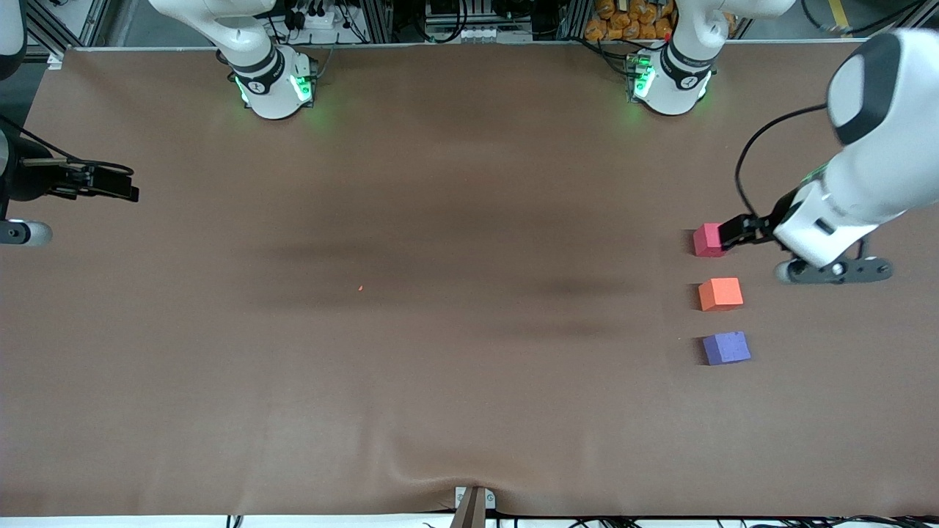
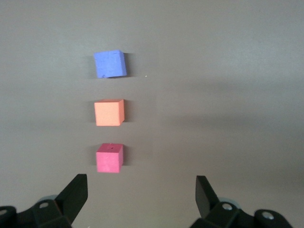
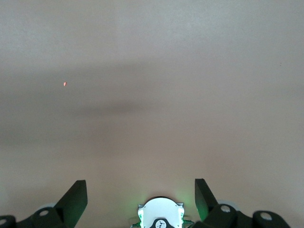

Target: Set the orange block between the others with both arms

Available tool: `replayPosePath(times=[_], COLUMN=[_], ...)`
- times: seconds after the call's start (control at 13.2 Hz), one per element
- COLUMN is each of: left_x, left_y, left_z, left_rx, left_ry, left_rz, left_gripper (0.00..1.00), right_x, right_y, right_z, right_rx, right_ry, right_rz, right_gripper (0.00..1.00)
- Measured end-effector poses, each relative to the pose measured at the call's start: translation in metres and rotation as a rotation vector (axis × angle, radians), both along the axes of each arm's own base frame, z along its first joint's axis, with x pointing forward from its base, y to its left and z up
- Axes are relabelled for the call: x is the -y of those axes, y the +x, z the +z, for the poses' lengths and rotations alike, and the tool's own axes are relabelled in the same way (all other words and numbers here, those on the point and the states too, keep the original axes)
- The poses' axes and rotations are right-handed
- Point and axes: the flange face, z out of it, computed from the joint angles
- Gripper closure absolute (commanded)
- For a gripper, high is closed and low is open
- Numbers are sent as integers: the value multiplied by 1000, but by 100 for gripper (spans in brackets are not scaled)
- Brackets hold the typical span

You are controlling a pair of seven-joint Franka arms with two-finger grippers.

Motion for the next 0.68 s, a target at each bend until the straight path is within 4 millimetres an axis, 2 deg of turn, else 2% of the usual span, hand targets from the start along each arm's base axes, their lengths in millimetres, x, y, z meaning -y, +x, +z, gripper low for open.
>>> replayPosePath(times=[0.45, 0.68], left_x=[-14, -29], left_y=[-66, -77], left_z=[75, 89], left_rx=[-67, -76], left_ry=[2, 1], left_rz=[-5, 15], left_gripper=[0, 0], right_x=[-1, 2], right_y=[1, 1], right_z=[4, 15], right_rx=[11, 37], right_ry=[1, -2], right_rz=[5, 0], right_gripper=[0, 0])
